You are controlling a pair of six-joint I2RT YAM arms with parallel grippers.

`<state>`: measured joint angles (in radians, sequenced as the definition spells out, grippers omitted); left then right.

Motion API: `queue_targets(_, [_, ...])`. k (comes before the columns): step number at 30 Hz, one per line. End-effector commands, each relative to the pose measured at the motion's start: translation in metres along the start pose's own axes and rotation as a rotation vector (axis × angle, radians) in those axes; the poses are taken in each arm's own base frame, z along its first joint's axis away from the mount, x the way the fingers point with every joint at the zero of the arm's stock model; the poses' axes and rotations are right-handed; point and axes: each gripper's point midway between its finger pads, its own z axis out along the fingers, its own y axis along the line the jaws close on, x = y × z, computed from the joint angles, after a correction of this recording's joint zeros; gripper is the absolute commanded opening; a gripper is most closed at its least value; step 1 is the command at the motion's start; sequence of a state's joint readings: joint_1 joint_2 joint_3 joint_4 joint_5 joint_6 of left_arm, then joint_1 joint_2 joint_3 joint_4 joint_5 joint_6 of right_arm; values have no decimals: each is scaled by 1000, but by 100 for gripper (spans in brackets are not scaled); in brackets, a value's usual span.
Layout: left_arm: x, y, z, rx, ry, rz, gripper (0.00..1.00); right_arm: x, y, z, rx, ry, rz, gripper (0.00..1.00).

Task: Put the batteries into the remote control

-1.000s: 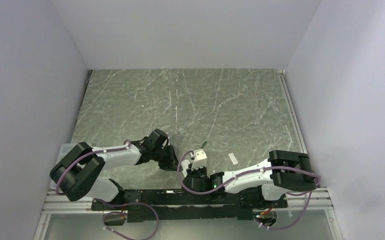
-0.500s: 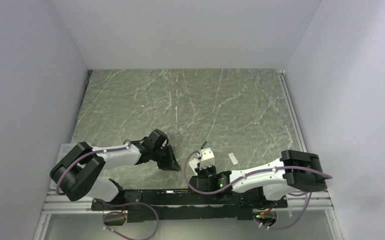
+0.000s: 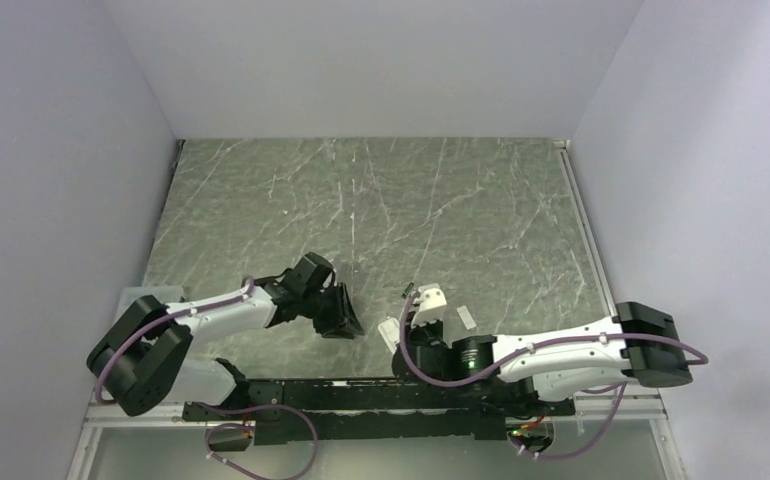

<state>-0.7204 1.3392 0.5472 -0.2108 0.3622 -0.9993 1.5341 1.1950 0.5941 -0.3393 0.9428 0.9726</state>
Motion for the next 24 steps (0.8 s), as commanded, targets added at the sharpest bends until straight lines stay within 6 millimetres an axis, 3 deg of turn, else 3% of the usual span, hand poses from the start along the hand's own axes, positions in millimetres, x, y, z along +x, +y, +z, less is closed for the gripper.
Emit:
queue_targets(1, [-1,-46,-23,173,13,89,42,-38,18,-13,-101,-91,145,0])
queue_targets(7, [15,-90,-48,441,67,144,55,-75,37,-35,-259,-148,330,0])
queue_targets(13, [22,-112,-77,606,40,206,62,-107,46,-56,-379,-192,514,0])
queue_targets(19, [26,-132,-109,729,-18,277,64,-124,49,-66,-444,-216,653,0])
queue_targets(24, [29,-147,-133,821,-66,326,65,-137,63,-75,-521,-226,735,0])
